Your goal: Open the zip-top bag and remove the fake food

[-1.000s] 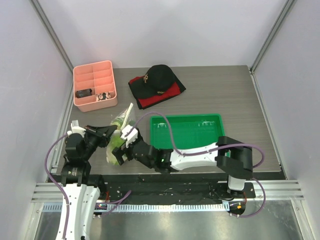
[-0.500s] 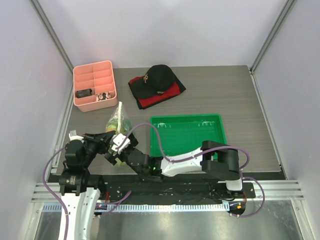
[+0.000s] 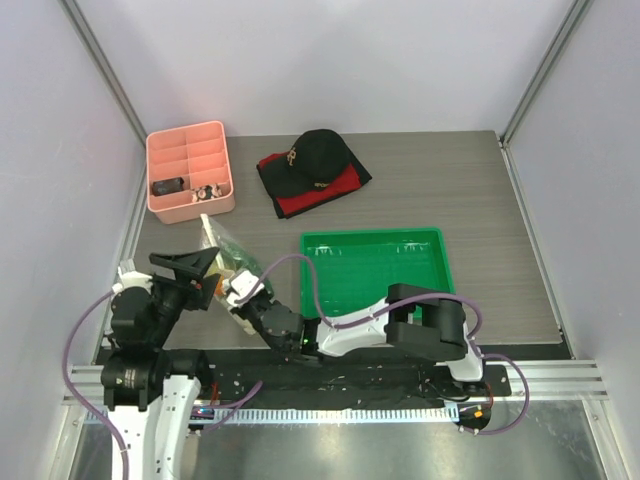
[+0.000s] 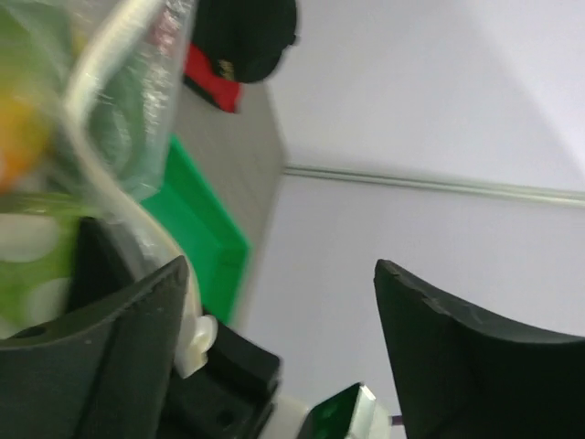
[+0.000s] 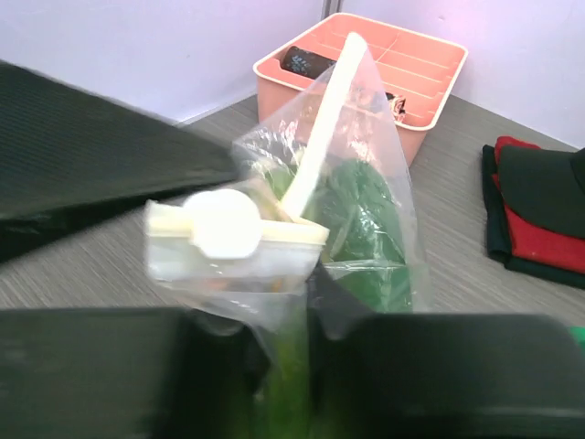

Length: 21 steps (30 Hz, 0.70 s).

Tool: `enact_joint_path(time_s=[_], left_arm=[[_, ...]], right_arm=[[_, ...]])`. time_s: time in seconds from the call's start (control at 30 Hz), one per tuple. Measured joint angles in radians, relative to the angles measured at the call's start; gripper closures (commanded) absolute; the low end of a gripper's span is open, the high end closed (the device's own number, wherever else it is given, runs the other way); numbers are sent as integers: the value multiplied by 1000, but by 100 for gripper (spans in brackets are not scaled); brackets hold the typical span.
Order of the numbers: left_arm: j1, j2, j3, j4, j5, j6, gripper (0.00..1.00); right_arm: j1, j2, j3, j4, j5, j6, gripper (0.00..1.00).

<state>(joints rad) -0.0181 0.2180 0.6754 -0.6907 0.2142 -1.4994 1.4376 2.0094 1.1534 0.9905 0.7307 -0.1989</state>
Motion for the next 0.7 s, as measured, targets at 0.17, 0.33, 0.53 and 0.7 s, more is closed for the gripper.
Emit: enact_joint_path(time_s=[0.17,0.33,0.53,0.7], left_arm=[[0,104,190,-151,-139,260,15],[0,256,250,-154,-128,521,23],[0,514,253,-121,80,782,37],[0,373,254,30,246,932,52]], right_arm=[[-35,-44,-124,87,-79,14,93],[-175,-217,-270,-14,-428,123,94],[-352,-299,-170,-339,-907,157,94],[-403,-290,-68,-510,-1270,228,93]])
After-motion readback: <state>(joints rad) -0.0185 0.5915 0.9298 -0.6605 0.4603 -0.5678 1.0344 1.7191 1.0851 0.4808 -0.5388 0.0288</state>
